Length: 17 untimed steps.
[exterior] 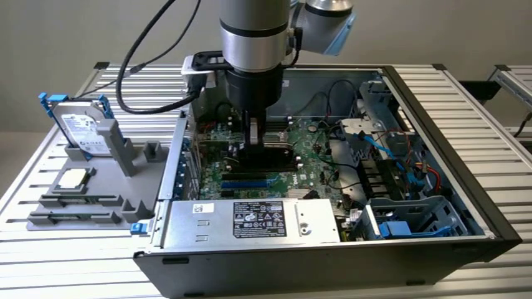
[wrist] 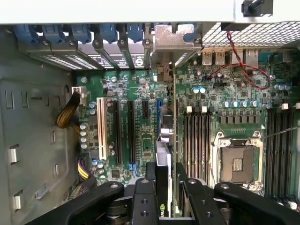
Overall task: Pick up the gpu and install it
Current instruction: 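Insert the gpu into the slot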
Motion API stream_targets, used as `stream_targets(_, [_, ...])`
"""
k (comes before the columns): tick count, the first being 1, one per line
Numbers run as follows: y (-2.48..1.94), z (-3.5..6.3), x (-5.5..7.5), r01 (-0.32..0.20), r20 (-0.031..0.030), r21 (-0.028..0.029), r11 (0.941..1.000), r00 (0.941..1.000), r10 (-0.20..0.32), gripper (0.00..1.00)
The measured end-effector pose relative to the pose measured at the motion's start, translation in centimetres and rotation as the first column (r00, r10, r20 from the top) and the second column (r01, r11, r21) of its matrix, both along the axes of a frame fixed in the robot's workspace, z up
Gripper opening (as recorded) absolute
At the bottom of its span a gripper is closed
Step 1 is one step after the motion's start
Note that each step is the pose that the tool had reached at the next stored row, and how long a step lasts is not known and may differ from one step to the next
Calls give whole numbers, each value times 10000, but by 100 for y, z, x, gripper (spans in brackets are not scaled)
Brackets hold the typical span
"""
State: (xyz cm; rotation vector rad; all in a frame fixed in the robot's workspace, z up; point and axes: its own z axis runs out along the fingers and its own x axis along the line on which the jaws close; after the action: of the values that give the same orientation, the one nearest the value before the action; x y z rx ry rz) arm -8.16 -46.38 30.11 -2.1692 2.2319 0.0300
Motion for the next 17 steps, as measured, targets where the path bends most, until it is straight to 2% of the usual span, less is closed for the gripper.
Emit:
stream_targets(3, [-2, -40, -1, 4, -26, -1, 10000, 10000, -4, 27])
stream_targets(9, [-3, -110, -1, 5, -139, -6, 10000, 9999, -5, 27])
stream_targets(13, [-3, -128, -1, 5, -145, -14, 10000, 9999, -5, 27])
stream_targets(17, [-3, -145, 0, 4, -145, -57, 10000, 9999, -5, 27])
